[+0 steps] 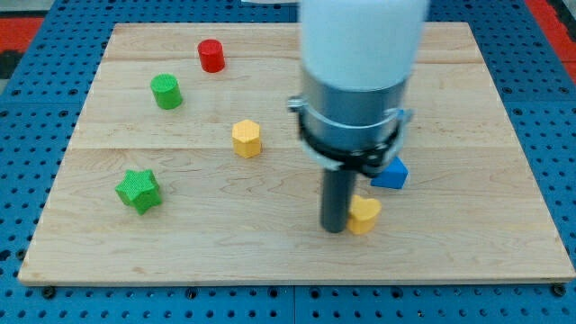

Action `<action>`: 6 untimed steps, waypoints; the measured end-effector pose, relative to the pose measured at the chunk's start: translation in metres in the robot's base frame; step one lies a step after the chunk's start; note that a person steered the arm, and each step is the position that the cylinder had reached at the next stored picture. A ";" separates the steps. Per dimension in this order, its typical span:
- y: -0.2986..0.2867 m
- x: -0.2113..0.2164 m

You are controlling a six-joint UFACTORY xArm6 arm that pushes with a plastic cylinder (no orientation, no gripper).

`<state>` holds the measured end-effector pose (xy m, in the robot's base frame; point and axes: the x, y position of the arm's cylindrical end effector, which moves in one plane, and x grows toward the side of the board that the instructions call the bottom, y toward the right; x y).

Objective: Move your arm vertically below the yellow hexagon

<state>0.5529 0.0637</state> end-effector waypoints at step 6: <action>-0.092 -0.023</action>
